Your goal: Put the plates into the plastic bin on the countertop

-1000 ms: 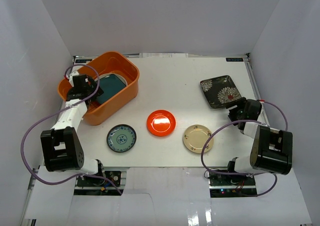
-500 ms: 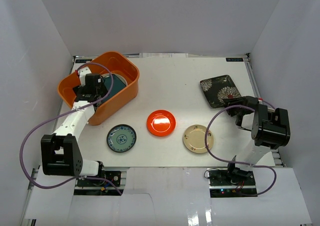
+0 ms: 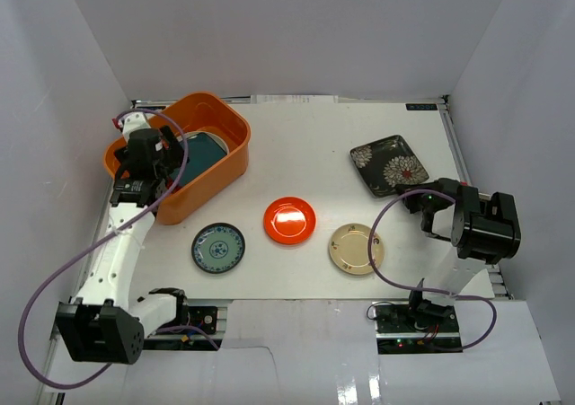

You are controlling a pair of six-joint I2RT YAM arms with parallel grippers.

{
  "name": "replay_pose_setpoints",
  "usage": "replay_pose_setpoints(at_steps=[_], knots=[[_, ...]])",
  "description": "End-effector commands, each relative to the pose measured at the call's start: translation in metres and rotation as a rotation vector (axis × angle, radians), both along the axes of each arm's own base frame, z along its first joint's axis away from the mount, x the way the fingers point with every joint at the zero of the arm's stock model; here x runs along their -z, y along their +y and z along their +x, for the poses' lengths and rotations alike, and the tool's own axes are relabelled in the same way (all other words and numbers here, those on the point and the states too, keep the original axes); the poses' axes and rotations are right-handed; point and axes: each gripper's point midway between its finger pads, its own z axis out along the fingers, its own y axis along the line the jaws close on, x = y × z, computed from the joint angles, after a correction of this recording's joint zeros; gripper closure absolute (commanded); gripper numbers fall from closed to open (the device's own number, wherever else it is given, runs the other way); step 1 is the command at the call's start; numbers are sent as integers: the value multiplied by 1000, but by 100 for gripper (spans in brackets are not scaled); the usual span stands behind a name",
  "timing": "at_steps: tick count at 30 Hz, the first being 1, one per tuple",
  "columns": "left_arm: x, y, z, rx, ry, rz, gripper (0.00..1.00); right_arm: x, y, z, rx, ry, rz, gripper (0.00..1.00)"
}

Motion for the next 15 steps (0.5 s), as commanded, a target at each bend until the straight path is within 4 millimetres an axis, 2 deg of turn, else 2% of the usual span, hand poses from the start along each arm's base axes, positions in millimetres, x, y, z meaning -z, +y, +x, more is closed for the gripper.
replay_pose_setpoints(at_steps=[1,2,4,5,6,7,8,9,10,13,14,15], knots=[[-58,-62,3,289,-157,-206,2,-90,29,18,-138,-321,15,92],[-65,-80,3,372,-171,-263,2,-105,41,16,-191,-371,27,92],[-70,-116,3,507,-172,-420,2,-136,53,16,-241,-457,31,92],[-79,-145,-2,655,-182,-505,2,-147,65,13,-290,-487,36,92],[-82,-160,-5,696,-173,-577,3,-165,71,10,-317,-533,24,92],[-84,-172,-6,740,-170,-611,3,-177,78,8,-350,-565,11,92],[-85,-194,-8,815,-157,-640,4,-181,90,5,-390,-566,11,92],[-88,-214,-13,870,-148,-652,4,-198,99,0,-432,-609,-17,92],[-88,-224,-14,894,-141,-655,4,-203,112,-4,-470,-617,-16,92],[-77,-251,-8,921,-97,-675,5,-217,129,-16,-516,-637,-31,92],[-79,-265,-10,955,-103,-683,5,-222,151,-25,-576,-650,-26,92],[-68,-273,-5,956,-81,-693,6,-226,159,-31,-595,-652,-25,92]])
